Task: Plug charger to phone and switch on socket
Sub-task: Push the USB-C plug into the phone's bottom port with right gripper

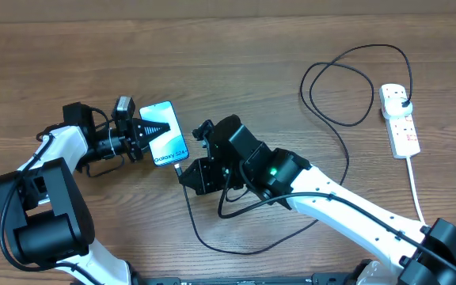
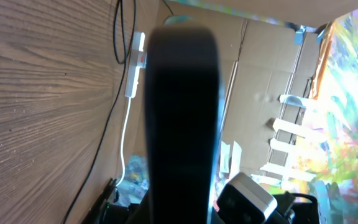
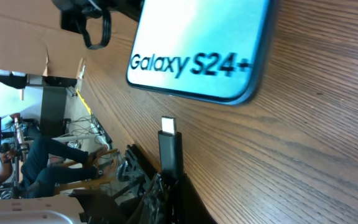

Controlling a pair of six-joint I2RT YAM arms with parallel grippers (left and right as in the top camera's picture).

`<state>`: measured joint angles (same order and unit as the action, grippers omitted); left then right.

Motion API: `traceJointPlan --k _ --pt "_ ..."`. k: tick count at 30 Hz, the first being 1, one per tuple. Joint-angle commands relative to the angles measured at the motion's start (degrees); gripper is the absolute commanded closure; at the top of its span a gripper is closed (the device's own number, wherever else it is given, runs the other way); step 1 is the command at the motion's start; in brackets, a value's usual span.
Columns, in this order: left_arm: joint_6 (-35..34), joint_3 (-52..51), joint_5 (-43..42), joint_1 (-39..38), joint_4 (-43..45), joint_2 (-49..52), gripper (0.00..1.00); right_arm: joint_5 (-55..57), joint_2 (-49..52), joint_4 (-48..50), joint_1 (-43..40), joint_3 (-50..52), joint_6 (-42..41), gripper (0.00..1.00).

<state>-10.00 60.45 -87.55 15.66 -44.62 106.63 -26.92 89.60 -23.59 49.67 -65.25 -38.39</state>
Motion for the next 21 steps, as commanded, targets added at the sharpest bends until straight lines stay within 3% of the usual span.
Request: traceJointPlan --k 1,21 --pt "-0.72 0.13 -2.95 -1.51 0.13 -1.42 0.96 0.79 -0.11 0.59 0.87 0.0 -0.39 0.96" --pt "-0.28 0.13 -2.97 -2.19 1.2 -1.42 0.96 5.16 -0.07 -0.7 0.83 0.04 -0.66 0.96"
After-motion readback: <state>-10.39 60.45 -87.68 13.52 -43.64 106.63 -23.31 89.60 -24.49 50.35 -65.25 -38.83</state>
